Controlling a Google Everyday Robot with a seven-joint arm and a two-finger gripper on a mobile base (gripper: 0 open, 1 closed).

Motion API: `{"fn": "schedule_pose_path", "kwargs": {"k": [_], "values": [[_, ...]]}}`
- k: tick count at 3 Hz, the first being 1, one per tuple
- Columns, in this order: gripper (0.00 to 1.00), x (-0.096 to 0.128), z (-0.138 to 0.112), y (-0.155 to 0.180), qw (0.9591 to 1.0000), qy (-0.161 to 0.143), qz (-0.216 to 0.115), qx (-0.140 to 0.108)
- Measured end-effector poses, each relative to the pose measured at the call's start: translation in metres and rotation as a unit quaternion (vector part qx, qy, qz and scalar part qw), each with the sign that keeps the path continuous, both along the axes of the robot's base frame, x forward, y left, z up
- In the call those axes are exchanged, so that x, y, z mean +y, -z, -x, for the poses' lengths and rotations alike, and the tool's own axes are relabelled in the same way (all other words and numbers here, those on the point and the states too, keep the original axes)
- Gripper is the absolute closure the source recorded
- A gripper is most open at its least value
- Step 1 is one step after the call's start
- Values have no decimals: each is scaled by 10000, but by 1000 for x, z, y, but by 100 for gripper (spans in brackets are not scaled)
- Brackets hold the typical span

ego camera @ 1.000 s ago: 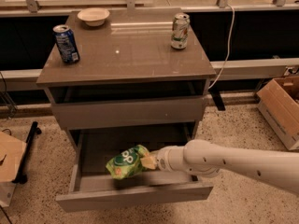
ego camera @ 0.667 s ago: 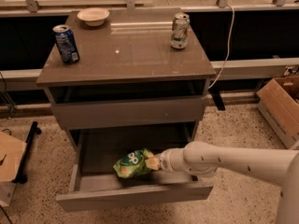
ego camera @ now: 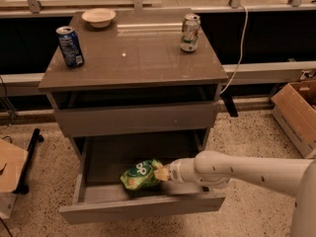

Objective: Place green rice chip bag into middle drawer

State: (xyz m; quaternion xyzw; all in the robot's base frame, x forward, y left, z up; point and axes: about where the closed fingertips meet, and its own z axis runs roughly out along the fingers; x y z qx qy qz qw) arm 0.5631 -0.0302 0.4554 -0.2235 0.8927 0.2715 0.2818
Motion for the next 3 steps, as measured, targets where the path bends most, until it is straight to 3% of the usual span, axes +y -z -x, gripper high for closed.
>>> {"fn": "schedule_pose_path", "kwargs": {"k": [2, 3], "values": [[14, 3, 1, 1, 10000, -25, -9, 12], [0, 5, 1, 2, 10000, -36, -13, 18]]}}
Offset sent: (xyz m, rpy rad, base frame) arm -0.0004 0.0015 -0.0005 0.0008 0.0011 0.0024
